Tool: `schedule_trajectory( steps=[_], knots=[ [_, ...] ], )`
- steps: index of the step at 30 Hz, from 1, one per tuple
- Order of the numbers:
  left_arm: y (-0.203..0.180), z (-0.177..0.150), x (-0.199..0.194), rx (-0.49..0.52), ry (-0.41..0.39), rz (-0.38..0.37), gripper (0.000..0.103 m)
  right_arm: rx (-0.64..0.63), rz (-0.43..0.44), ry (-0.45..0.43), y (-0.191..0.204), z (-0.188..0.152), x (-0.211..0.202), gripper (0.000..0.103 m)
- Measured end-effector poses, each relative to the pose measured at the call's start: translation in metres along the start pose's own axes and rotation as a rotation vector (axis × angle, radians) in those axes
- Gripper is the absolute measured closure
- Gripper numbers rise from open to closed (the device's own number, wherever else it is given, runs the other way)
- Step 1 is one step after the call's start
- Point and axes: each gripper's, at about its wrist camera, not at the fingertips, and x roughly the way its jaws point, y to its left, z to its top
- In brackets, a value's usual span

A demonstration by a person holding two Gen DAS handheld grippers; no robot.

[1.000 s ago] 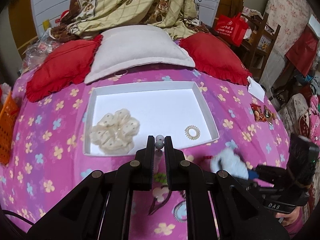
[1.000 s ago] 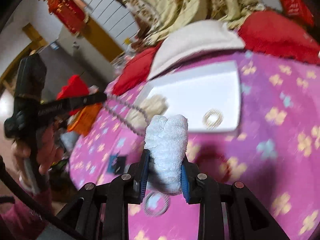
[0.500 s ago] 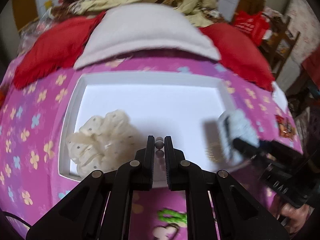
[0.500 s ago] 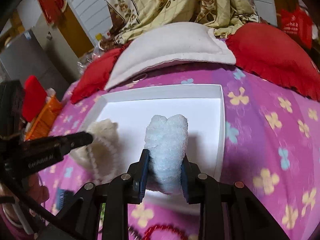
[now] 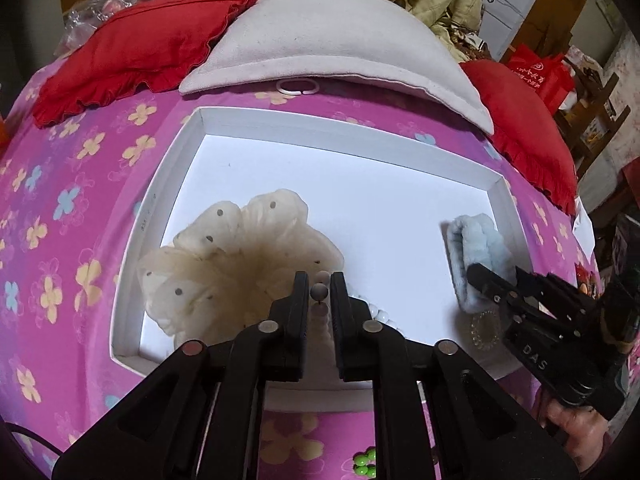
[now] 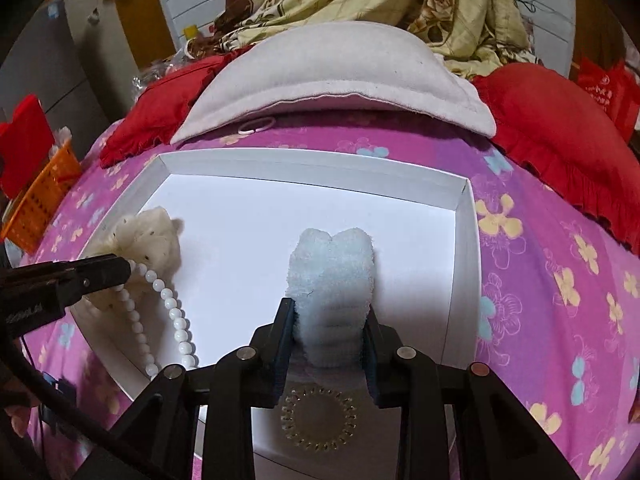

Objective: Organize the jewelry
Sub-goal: 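Lower the pearl bracelet and fuzzy hair tie into the tray, opening both grippers, then withdraw both grippers from the tray back over the loose jewelry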

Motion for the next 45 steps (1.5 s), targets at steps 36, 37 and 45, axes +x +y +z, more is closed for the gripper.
schedule_trajectory(
  steps=[36,37,45],
  knots=[
    [-0.017,-0.146,-0.140,0.091,-0.298,0.227,0.052,0.056,-0.003,-0.157,0.044,-0.104,-0.167,0.028],
    [-0.017,-0.149,-0.142,0.091,-0.298,0.229,0.052,0.057,-0.006,-0.157,0.046,-0.109,-0.169,0.028],
    [-0.017,-0.175,-0.156,0.072,-0.312,0.248,0.052,0.053,-0.027,-0.156,0.059,-0.133,-0.182,0.028]
  ],
)
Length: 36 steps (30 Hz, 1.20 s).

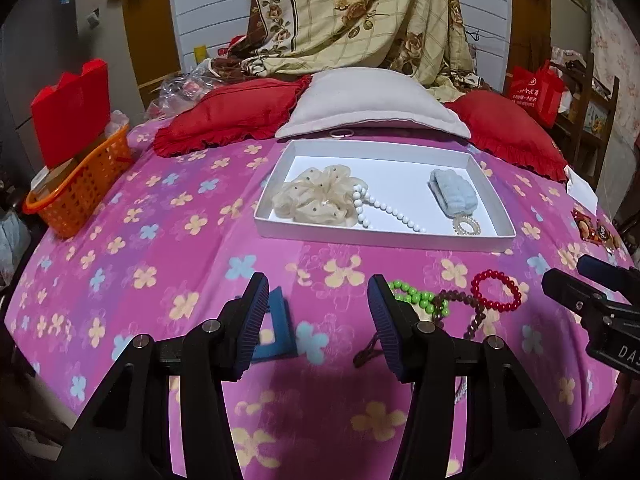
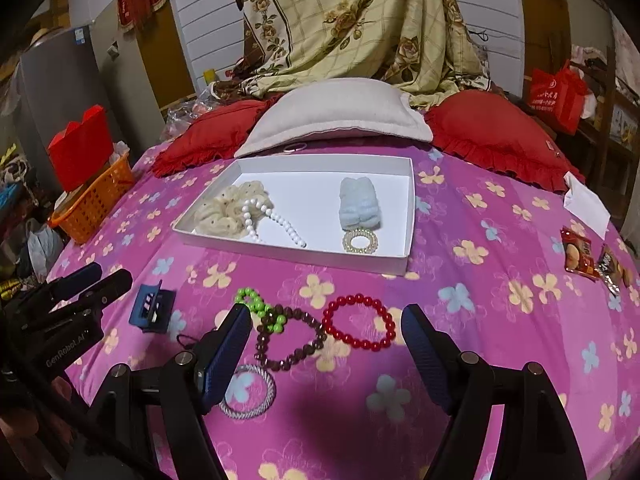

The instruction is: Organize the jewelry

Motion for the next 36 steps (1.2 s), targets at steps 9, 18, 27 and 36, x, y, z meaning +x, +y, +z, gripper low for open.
schedule_trajectory(
  steps=[9,18,27,36],
  knots=[
    [0.003,-0.009,-0.014,-0.014,-0.014,0.012,0.052,-0.024,-0.003,0.001,0.012,-0.010,-0.011,0.027],
    [0.004,-0.011,-0.024,-0.013,-0.032,0.025,0.052,-0.039,0.004,-0.008,0.018,-0.012,-0.020,0.027],
    [0.004,-0.012,-0.025,-0.013,-0.036,0.027,0.052,-0.041,0.005,-0.015,0.020,-0.013,-0.024,0.027],
    [0.001,-0.012,-0.026,-0.003,-0.032,0.029,0.052,-0.036,0.009,-0.015,0.020,-0.013,-0.025,0.027]
  ],
)
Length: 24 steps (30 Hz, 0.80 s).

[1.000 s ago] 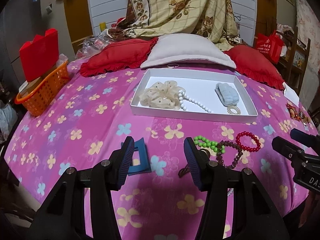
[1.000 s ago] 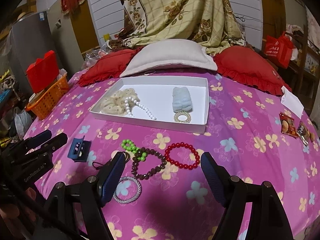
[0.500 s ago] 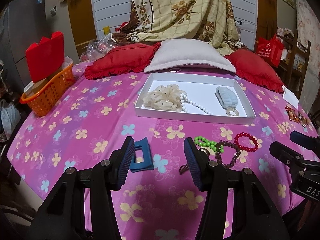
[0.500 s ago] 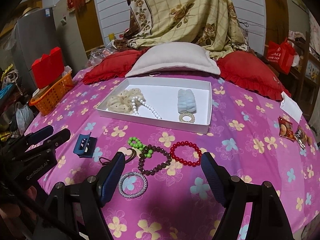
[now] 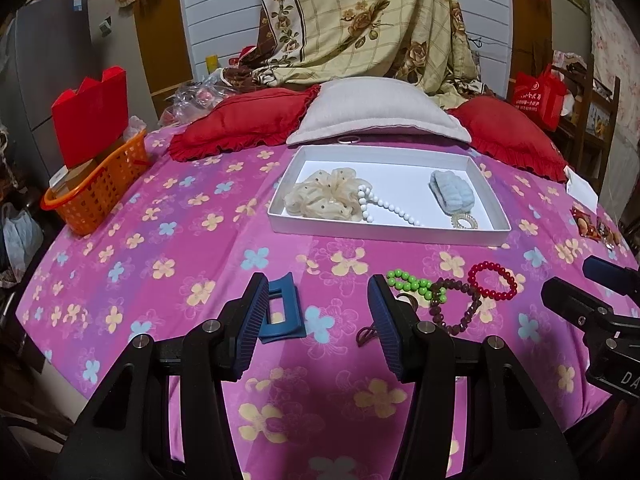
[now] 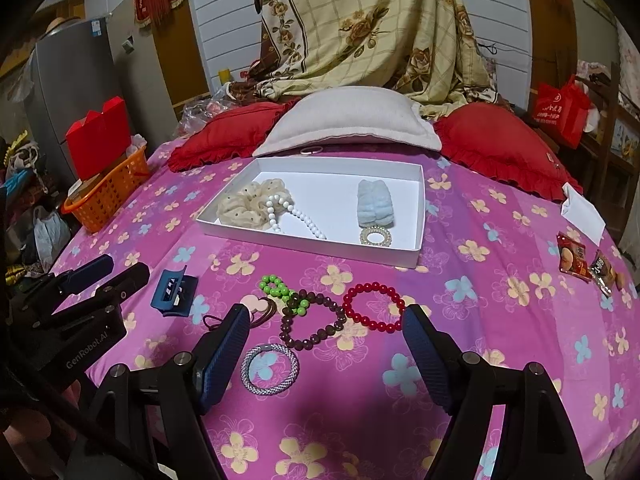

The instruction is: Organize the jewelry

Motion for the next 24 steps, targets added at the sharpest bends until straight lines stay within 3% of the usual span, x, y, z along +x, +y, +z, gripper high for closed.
schedule_trajectory(
  steps=[24],
  knots=[
    [0.0026,-0.0077,0.0096,-0.007,0.024,0.000,0.052,-0.003,-0.004,0.017,0.0001,-0.0037,0.0026,0.027]
  ],
)
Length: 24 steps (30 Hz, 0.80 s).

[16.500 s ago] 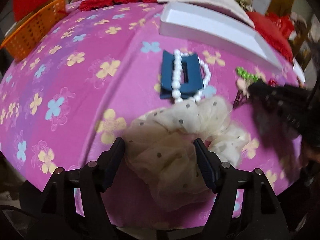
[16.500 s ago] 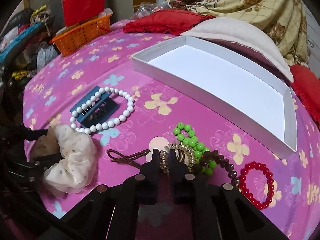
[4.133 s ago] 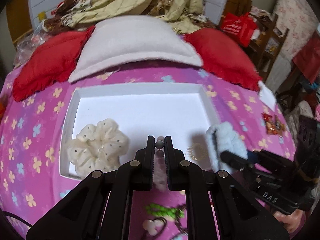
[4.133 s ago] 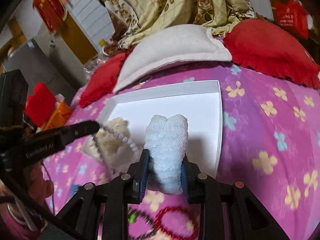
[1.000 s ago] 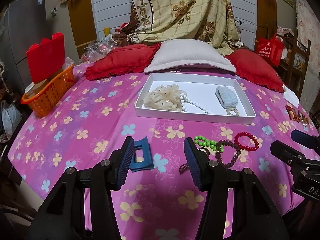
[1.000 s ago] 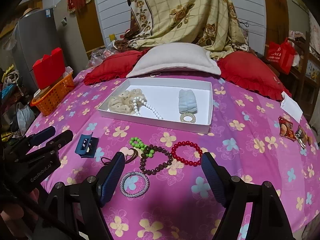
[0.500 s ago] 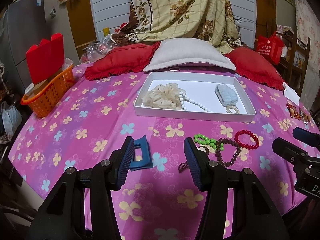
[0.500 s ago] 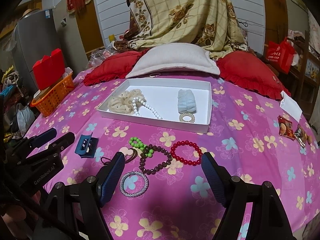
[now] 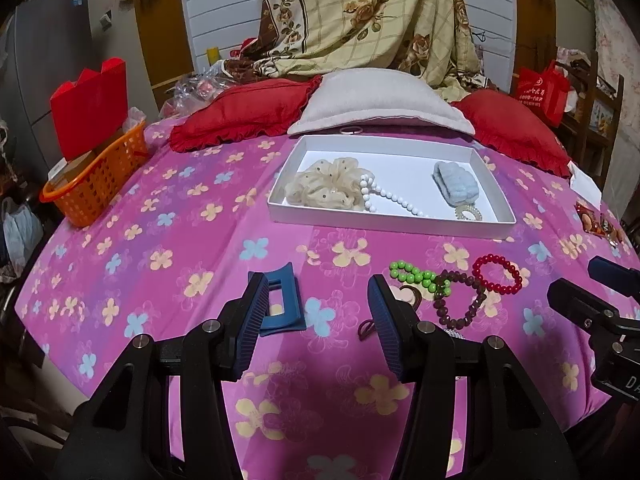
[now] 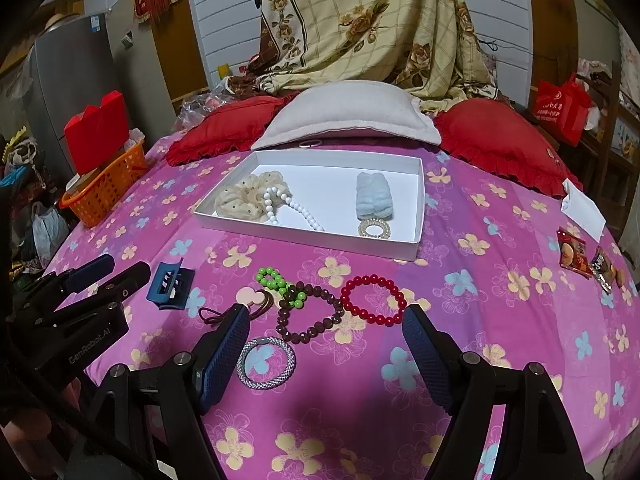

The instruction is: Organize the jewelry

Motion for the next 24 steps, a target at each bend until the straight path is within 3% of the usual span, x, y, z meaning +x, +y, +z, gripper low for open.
schedule_trajectory(
  steps=[24],
  knots=[
    [-0.0052,-0.0027,0.0051,-0.002,0.020,-0.020,0.052,0.005,-0.010,0.014,-0.0092,-0.0042,0.0032,0.027]
  ],
)
